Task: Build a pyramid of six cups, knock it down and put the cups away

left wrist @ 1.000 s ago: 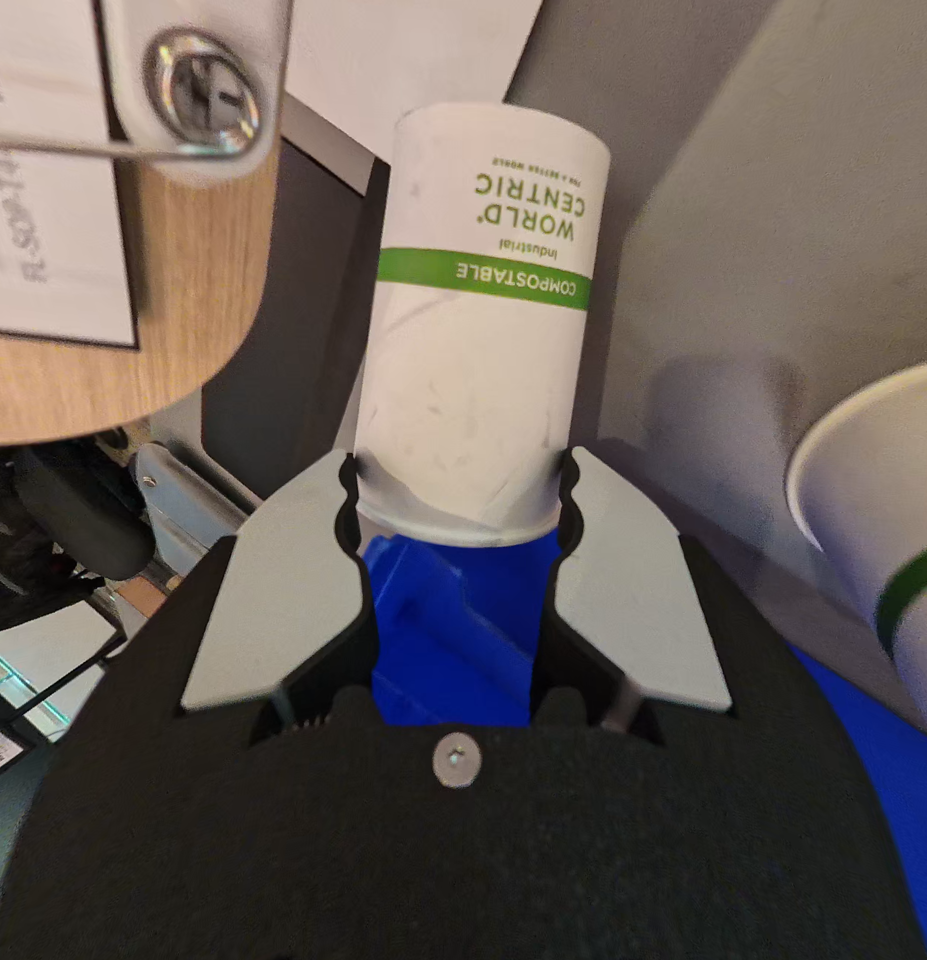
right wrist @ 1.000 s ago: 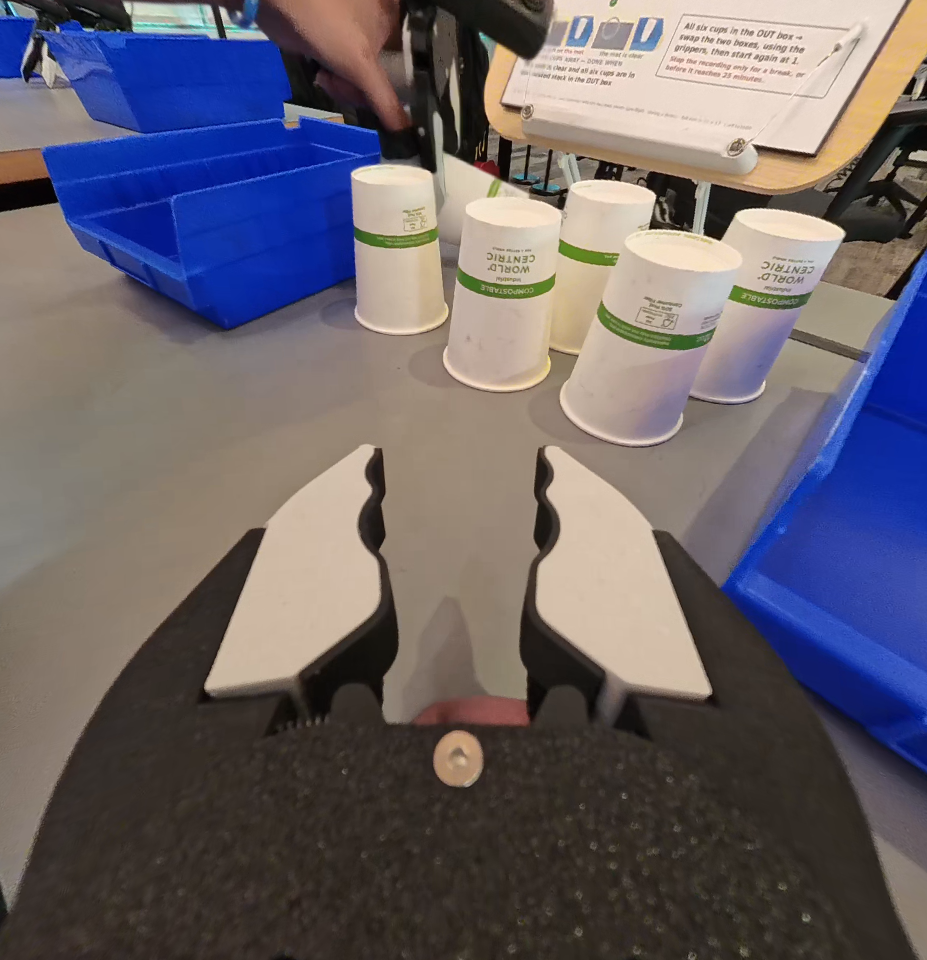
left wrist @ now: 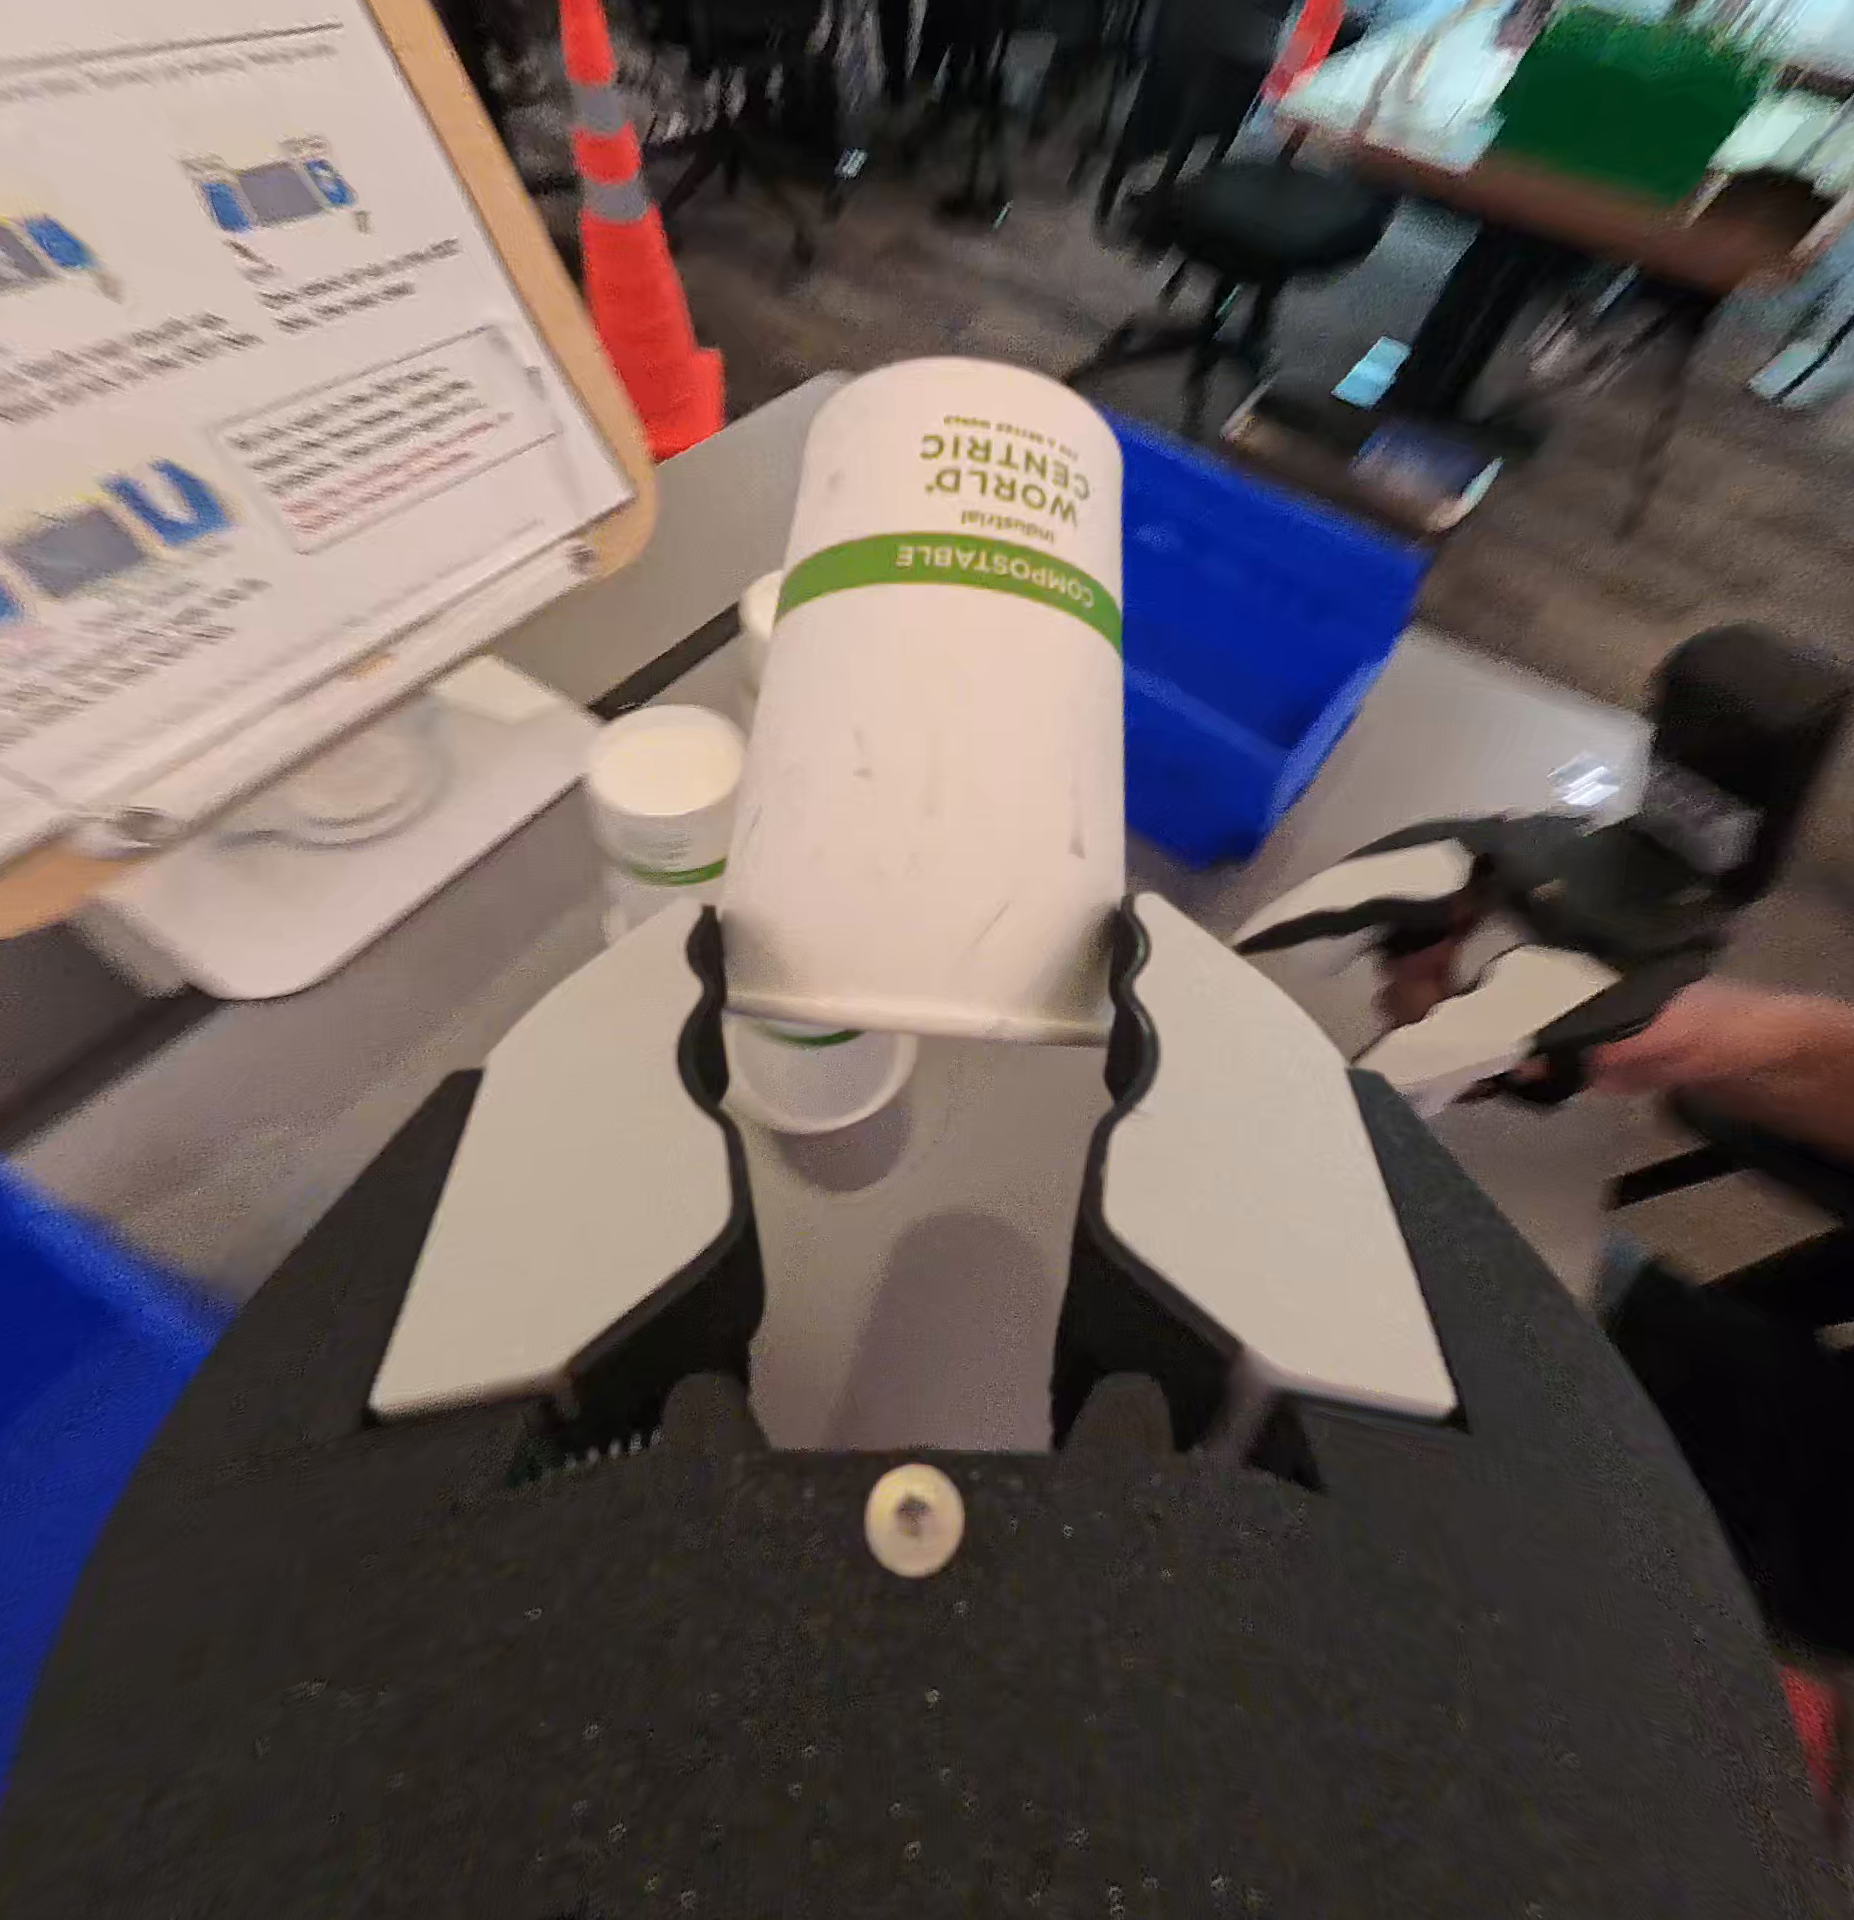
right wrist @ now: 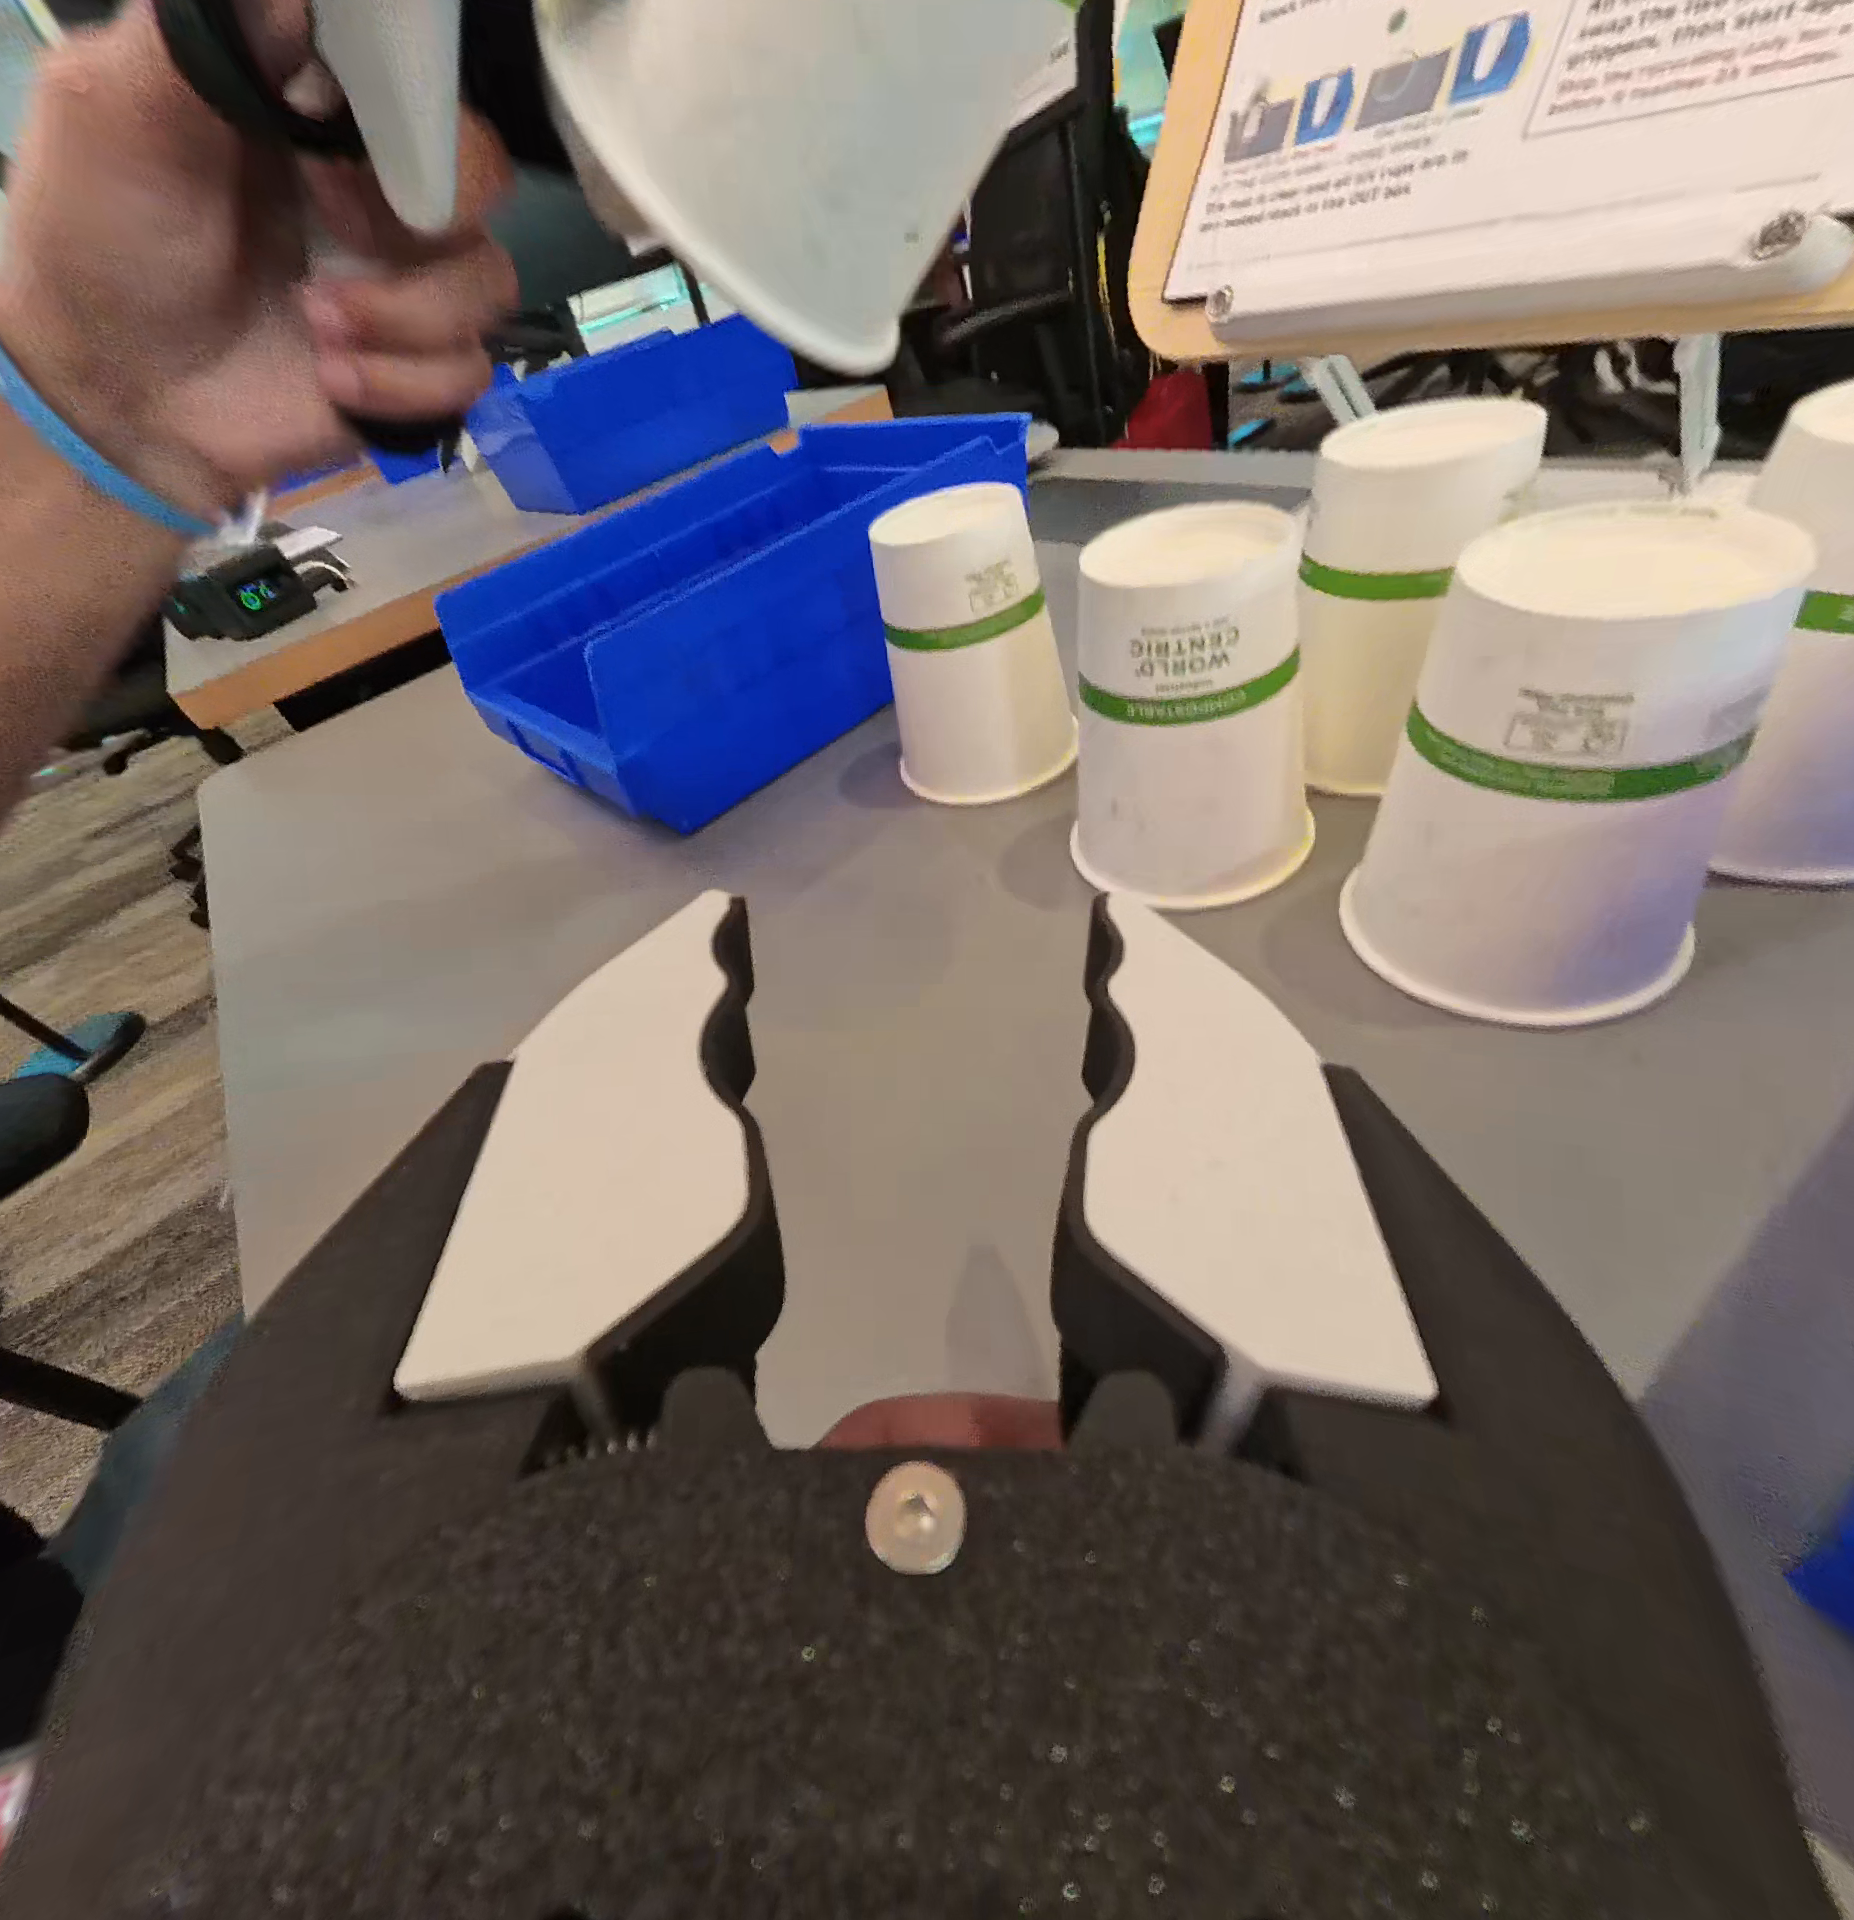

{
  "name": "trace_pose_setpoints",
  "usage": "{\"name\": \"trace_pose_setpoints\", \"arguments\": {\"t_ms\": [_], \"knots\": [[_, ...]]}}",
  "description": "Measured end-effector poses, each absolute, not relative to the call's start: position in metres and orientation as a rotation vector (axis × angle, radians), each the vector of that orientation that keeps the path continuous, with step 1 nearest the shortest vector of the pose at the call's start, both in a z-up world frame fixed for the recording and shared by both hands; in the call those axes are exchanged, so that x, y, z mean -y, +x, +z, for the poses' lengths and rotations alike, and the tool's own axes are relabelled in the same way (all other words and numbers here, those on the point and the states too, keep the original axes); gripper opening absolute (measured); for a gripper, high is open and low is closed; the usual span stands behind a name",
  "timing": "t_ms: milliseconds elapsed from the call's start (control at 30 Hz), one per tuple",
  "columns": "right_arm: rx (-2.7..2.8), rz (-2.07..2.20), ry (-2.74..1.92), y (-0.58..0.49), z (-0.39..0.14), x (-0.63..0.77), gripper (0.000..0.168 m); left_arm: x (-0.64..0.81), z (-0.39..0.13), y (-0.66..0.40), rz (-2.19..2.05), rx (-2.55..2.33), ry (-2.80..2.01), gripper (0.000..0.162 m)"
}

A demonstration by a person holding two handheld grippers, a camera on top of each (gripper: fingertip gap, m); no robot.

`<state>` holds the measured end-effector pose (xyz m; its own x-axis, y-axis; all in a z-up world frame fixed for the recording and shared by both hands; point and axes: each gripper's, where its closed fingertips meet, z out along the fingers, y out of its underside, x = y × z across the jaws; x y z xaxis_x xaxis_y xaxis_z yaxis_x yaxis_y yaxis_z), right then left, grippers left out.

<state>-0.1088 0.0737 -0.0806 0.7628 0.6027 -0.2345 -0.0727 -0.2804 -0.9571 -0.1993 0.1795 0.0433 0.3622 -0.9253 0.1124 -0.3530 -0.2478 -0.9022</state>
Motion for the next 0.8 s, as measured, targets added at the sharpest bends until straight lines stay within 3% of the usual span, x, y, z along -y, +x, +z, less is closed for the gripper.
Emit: {"name": "trace_pose_setpoints", "arguments": {"t_ms": [233,500,633,800], "knots": [[0.453,0.377,-1.559,-0.112,-0.044,-0.1,0.066,-0.154,0.03,-0.175,-1.471,-0.767,-1.726,0.07],[0.489,0.029,-1.398,-0.131,-0.012,-0.129,0.051,-0.139,0.017,-0.163,-1.752,-0.561,-1.748,0.071],[0.436,-0.016,-1.334,-0.126,-0.006,-0.127,0.018,-0.134,0.012,-0.166,-1.738,-0.562,-1.76,0.071],[0.416,-0.075,-1.309,-0.118,-0.004,-0.128,0.007,-0.125,0.004,-0.164,-1.759,-0.597,-1.775,0.071]]}}
